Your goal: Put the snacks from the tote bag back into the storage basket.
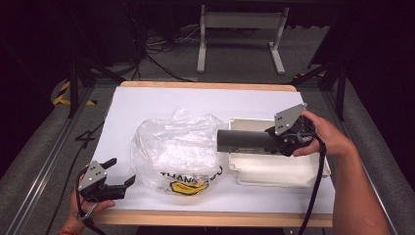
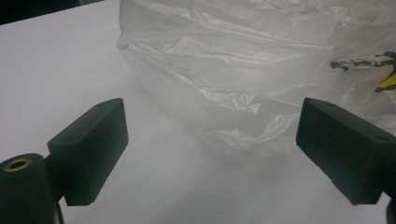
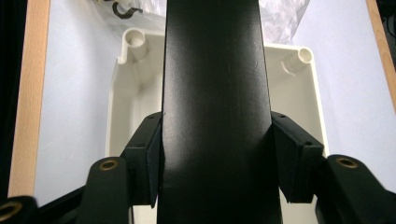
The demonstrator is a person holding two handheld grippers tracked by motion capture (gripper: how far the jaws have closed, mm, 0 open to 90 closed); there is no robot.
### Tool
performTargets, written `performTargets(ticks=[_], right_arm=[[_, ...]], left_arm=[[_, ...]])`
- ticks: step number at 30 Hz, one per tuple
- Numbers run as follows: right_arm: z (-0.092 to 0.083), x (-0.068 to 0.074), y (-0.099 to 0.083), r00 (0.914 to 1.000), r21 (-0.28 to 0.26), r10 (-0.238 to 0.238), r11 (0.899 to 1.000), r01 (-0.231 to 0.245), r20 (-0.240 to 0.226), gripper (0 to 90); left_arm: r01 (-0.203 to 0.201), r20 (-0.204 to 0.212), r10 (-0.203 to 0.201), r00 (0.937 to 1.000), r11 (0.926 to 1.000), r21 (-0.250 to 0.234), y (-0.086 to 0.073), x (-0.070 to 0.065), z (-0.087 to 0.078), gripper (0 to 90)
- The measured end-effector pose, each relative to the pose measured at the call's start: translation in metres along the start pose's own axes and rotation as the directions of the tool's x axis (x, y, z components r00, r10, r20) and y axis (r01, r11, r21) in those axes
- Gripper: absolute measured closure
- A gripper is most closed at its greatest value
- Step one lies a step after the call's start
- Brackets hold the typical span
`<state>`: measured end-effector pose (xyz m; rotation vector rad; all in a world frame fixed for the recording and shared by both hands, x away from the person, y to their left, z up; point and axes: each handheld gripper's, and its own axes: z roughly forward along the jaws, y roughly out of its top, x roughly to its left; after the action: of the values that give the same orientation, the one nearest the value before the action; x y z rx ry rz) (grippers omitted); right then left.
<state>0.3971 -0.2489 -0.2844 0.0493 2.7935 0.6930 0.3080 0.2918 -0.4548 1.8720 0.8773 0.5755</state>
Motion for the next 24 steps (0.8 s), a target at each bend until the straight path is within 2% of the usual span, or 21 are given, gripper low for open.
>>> performTargets(ticks=[8,24], right_arm=[[-0.005,0.000,-0.010,1.0000,-0.006,0.006,1.000,-0.006,-0.002,42.8],[-0.016,0.002,-0.033,0.9991,0.016,0.043,0.999,-0.043,0.000,42.9]], left_arm=[[0.000,-0.002,0.000,1.0000,1.0000,0.003,0.000,0.000,0.000,10.1],[-0.001,0.002,0.001,1.0000,1.0000,0.005,0.000,0.000,0.001,10.1]])
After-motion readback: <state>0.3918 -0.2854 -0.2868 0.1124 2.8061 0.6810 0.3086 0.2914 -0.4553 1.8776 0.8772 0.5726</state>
